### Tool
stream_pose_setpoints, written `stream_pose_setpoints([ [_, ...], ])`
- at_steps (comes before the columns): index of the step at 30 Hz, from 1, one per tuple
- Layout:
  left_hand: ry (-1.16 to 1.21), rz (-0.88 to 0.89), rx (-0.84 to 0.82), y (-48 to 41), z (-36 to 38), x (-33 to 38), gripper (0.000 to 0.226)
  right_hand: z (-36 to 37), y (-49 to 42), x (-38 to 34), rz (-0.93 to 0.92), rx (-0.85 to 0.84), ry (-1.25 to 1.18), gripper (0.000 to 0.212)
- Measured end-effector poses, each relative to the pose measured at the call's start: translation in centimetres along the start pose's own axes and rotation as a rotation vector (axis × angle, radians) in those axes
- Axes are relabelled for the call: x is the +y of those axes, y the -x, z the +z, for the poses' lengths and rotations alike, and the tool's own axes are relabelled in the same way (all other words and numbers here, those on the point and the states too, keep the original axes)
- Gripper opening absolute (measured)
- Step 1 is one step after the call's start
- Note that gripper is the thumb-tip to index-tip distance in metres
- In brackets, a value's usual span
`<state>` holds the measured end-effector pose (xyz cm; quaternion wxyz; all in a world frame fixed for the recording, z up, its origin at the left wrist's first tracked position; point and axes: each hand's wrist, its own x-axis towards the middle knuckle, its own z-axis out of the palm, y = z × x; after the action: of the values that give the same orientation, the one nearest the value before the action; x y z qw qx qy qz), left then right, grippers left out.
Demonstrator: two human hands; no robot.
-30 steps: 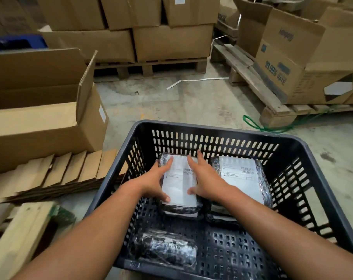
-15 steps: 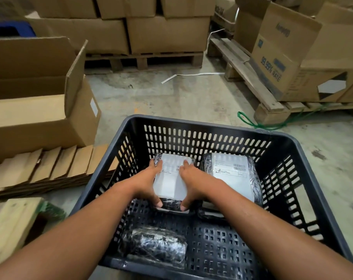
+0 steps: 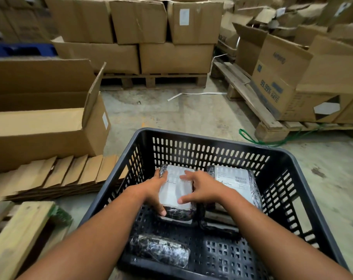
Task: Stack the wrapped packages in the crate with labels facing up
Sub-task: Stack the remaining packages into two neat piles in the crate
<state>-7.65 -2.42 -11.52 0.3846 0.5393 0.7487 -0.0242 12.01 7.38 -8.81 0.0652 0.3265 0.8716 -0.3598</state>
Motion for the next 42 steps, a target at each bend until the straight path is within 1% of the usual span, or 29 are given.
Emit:
stream_pose_setpoints([
  [2,-0.094,-0.011,-0.053,0.7,-0.4,0.1,0.149,-0.1,0.5,1.1,-0.023,0.075,-0.184,0.09],
  [4,-0.134,-0.002,-0.081,2.6,-0.9,0.4,0.142,0.2,1.8,1.9,-0.053,0.085,-0.259,0.081],
  [7,-0.107,0.091,-0.021,5.2,-3.6,0.6,0.125,-1.2,3.2,2.2,-0.098,0.039,-0.32,0.076],
  [9,-0.13,0.128,-0.039,6.9,-5.1,0.5,0.11,-2.4,4.4,1.3,-0.146,-0.04,-0.315,0.074],
  [11,-0.125,0.127,-0.14,8.1,-5.2,0.1,0.094,-2.2,5.2,0.3,-0.172,-0.13,-0.312,0.071],
  [13,-0.133,0.108,-0.225,8.9,-4.5,-0.4,0.083,-0.6,5.6,-0.5,-0.193,-0.189,-0.298,0.067],
  [18,-0.192,0.1,-0.368,9.2,-1.8,0.3,0.091,4.0,5.5,-2.0,-0.205,-0.4,-0.076,0.072],
  [21,-0.183,0.132,-0.453,9.1,-1.0,0.7,0.083,4.5,5.0,-1.7,-0.233,-0.393,-0.097,0.065],
  [24,-0.129,0.171,-0.409,9.0,-1.0,0.3,0.081,3.5,4.5,-0.6,-0.198,-0.356,-0.26,0.055],
  [27,-0.081,0.163,-0.295,8.6,-0.8,-0.3,0.088,3.1,4.1,0.9,-0.168,-0.31,-0.386,0.049],
  [30,-0.056,0.144,-0.199,8.2,-0.6,-0.6,0.086,3.2,4.0,1.6,-0.163,-0.298,-0.471,0.045],
  [33,-0.04,0.149,-0.148,7.9,-0.8,-0.8,0.081,3.1,4.1,1.4,-0.187,-0.281,-0.483,0.033],
  [34,-0.035,0.159,-0.135,7.9,-0.8,-0.9,0.079,3.0,4.2,1.3,-0.189,-0.288,-0.468,0.032],
  [36,-0.032,0.182,-0.1,7.9,-1.0,-0.9,0.074,3.0,4.6,0.9,-0.206,-0.309,-0.406,0.037],
  [38,-0.014,0.199,-0.074,7.9,-1.1,-0.8,0.069,2.7,4.9,1.0,-0.22,-0.289,-0.367,0.04],
  [40,0.042,0.233,-0.042,8.0,-1.3,-0.6,0.064,1.8,5.2,1.1,-0.195,-0.25,-0.383,0.037],
  [42,0.16,0.295,0.019,8.3,-1.7,-0.3,0.055,0.4,5.5,1.0,-0.163,-0.178,-0.43,0.034],
])
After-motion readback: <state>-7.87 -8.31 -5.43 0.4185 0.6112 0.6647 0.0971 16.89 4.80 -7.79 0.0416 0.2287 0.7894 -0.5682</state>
